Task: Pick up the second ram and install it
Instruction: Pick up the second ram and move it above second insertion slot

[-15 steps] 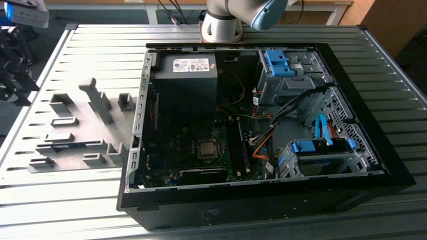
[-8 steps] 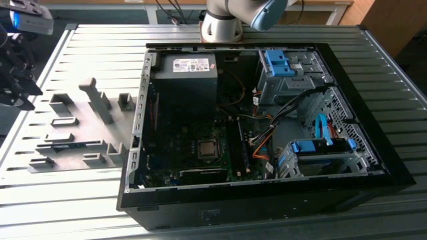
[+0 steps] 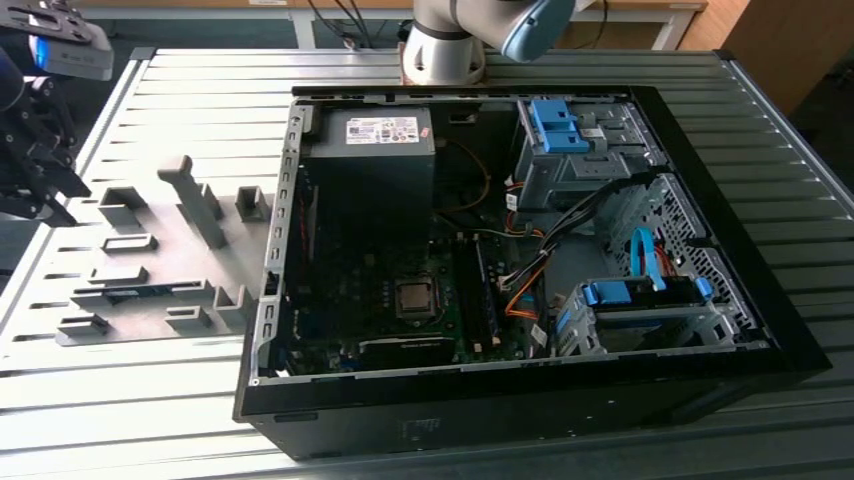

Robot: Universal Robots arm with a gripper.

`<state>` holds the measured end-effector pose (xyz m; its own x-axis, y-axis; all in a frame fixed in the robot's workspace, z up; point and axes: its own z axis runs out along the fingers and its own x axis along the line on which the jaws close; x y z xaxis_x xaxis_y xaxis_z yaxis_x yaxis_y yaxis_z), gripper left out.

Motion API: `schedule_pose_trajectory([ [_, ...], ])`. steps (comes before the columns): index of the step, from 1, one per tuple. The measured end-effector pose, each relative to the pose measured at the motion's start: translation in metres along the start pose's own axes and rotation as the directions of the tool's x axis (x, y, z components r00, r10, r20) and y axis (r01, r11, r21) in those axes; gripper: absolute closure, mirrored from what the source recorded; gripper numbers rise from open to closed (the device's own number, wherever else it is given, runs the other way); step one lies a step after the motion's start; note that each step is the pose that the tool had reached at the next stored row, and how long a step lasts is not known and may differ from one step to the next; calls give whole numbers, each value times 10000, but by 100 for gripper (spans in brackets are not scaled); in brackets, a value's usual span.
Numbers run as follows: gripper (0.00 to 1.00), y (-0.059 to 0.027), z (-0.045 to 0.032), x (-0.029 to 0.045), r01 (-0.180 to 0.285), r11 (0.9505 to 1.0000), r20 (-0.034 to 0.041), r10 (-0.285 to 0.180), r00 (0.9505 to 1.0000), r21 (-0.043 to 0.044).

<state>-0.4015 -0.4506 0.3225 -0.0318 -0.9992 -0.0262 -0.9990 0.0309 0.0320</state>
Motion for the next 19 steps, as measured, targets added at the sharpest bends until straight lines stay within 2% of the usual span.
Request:
schedule_pose_trajectory([
  [12,58,-1,24,2,1,10000,1,-1,10000,5],
  [19,58,-3,121,18,1,10000,2,-1,10000,7],
])
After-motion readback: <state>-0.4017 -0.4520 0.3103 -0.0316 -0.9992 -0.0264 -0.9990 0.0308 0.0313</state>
